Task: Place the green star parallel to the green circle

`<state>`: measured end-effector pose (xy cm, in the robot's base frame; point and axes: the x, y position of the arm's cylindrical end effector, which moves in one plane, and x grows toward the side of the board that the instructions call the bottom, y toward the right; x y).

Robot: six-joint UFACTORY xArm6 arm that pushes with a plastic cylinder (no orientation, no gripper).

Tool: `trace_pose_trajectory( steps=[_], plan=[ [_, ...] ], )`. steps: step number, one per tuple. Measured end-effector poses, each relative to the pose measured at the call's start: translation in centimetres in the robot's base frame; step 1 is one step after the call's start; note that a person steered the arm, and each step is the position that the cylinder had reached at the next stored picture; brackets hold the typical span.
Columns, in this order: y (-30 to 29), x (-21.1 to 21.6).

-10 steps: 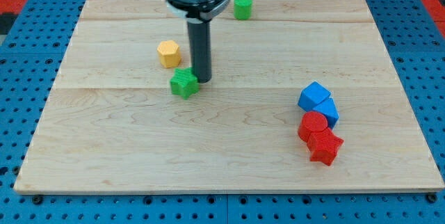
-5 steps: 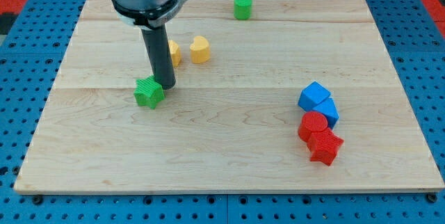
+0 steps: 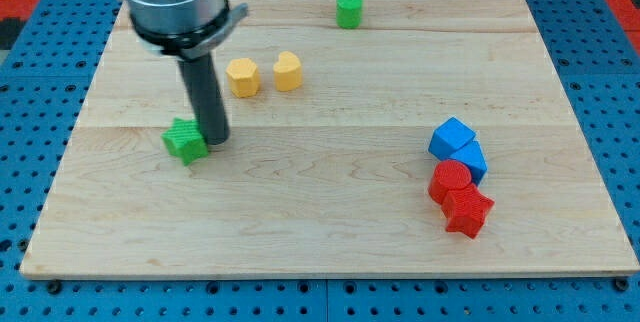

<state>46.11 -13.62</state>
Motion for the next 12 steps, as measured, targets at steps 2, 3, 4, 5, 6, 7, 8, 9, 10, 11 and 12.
trace_pose_trajectory(
  steps=[2, 3, 4, 5, 6, 7, 8, 9, 10, 11, 12],
  plan=[
    [0.0, 1.0],
    [0.1, 3.7],
    [-3.2, 4.6],
    [-5.7, 2.5],
    [-8.6, 0.5],
    [-11.9, -1.4],
    [-14.0, -3.3],
    [-12.9, -3.9],
    [-10.7, -3.9],
    [-8.5, -4.5],
    [-6.7, -6.2]
  ],
)
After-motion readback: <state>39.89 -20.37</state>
